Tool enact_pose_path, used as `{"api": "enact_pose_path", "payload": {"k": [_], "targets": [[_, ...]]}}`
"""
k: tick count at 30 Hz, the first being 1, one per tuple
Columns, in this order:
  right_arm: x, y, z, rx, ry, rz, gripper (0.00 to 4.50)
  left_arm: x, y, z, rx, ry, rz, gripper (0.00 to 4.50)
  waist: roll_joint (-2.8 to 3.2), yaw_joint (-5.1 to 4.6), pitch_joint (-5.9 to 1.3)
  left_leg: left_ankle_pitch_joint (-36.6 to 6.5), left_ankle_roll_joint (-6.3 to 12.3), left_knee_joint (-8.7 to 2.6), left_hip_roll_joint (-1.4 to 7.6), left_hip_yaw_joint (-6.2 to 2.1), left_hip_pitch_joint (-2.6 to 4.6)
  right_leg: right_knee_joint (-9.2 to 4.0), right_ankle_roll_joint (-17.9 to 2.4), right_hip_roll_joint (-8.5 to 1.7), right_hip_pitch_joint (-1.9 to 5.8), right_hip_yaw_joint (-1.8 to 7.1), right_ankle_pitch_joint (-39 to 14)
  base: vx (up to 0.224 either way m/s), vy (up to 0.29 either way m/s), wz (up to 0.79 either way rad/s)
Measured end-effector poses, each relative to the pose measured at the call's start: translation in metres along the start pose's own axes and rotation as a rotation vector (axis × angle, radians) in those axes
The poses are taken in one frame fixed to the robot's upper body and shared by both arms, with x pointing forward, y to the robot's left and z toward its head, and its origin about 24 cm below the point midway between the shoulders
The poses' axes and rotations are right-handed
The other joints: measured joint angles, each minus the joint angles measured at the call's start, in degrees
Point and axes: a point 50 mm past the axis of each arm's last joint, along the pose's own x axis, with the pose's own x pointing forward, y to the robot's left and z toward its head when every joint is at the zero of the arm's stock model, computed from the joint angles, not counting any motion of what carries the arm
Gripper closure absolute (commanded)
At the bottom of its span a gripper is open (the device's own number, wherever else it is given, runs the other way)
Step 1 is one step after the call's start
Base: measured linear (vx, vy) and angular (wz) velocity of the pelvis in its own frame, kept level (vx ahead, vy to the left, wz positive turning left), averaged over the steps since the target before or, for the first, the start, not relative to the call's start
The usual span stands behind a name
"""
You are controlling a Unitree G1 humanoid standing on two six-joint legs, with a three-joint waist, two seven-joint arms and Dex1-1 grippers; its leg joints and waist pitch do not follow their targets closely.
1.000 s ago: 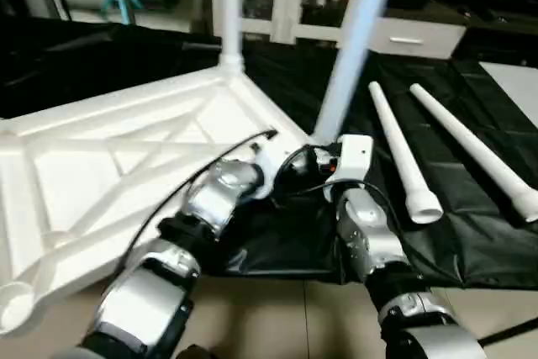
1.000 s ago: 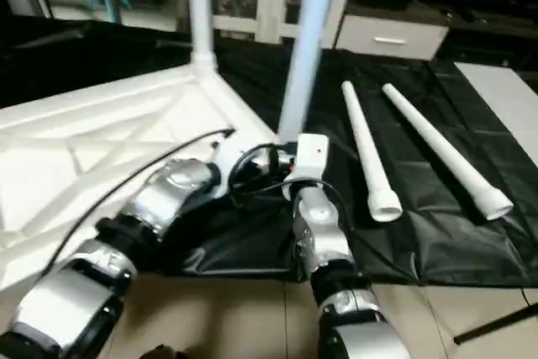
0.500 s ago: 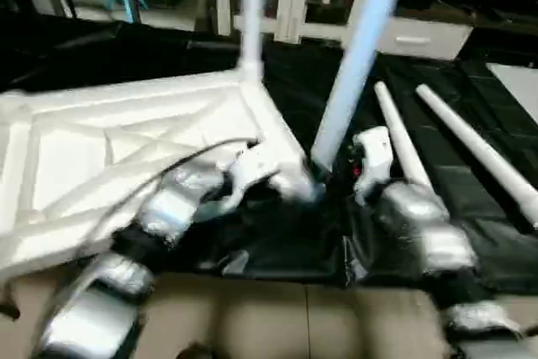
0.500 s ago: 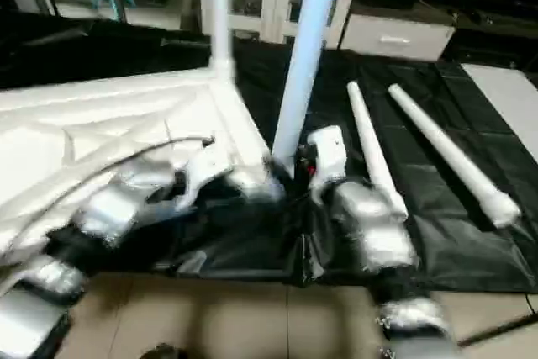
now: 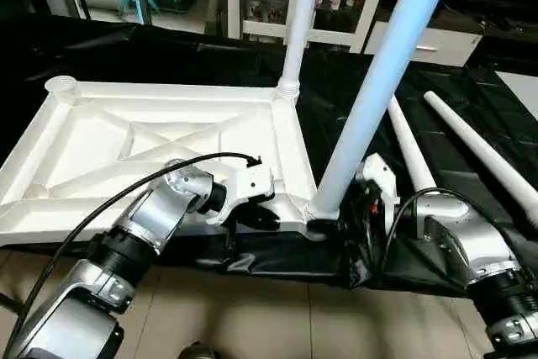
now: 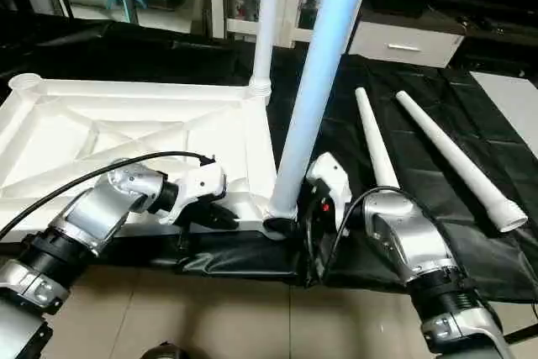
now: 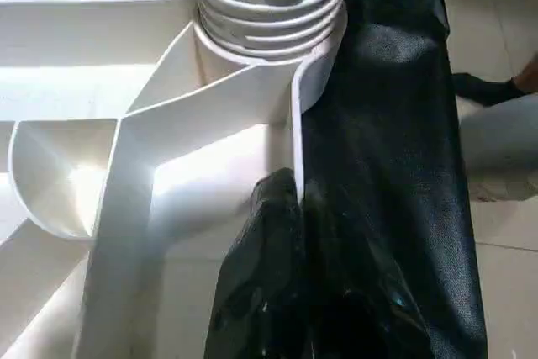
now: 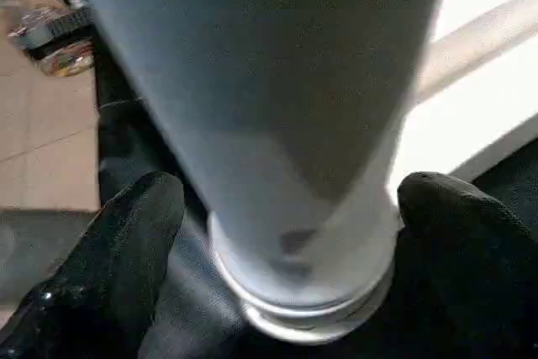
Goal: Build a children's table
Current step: Rotate leg to tighten
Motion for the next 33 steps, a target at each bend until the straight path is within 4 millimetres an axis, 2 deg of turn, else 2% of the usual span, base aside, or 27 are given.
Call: {"api": "enact_pose_path", "payload": {"k": [6,7,16,17,25,29,33], "targets": [[0.002,0.000,0.003,-0.015,-0.005,0.008,0.69,0.000,0.000,0.000,-0.003,0.002,-0.003,4.50,0.00,0.02,0.00,0.00,0.00,0.01,0.00,0.02,-0.01,0.02,-0.01,0.00,-0.03,0.00,-0.01,0.000,0.000,0.00],[0.003,0.000,0.003,-0.016,-0.009,0.009,0.95,0.000,0.000,0.000,-0.005,0.002,-0.002,4.50,0.00,0.03,0.00,0.00,0.00,0.02,0.00,0.02,-0.01,0.03,-0.01,0.00,-0.03,0.00,-0.01,0.000,0.000,0.00],[0.003,-0.001,0.000,-0.021,0.009,0.013,1.50,-0.001,-0.002,0.000,-0.005,0.006,-0.003,4.50,-0.02,0.04,-0.01,0.00,0.00,0.03,0.00,0.02,-0.01,0.02,-0.01,0.00,-0.02,0.00,-0.01,0.000,0.000,0.00],[0.003,-0.001,0.000,-0.024,0.011,0.014,1.69,-0.001,-0.002,0.000,-0.005,0.006,-0.003,4.50,-0.02,0.04,-0.01,0.00,0.00,0.03,0.00,0.02,-0.01,0.03,-0.01,0.00,-0.01,0.01,-0.01,0.000,0.000,0.00],[0.008,-0.002,-0.002,-0.037,0.004,0.002,1.78,-0.002,-0.001,-0.002,-0.013,0.012,0.003,4.50,-0.19,-0.07,-0.12,0.00,0.00,0.02,0.01,0.02,0.07,0.07,-0.01,0.00,0.01,0.01,-0.01,0.000,0.000,0.00],[0.018,-0.008,-0.005,0.022,-0.057,-0.107,1.78,0.002,0.005,-0.003,-0.039,-0.006,0.084,4.50,-0.31,-0.58,-0.24,0.00,0.00,0.11,0.01,0.01,0.28,0.16,-0.20,0.00,0.11,0.02,0.11,0.000,0.000,0.00],[0.037,-0.024,-0.003,0.167,-0.149,-0.406,1.79,0.018,0.022,0.002,-0.115,-0.045,0.284,4.50,-0.29,-1.71,-0.22,0.00,-0.01,0.13,-0.05,-0.08,0.35,0.00,-0.08,-0.04,0.02,-0.02,0.04,-0.053,0.005,-0.05]]}}
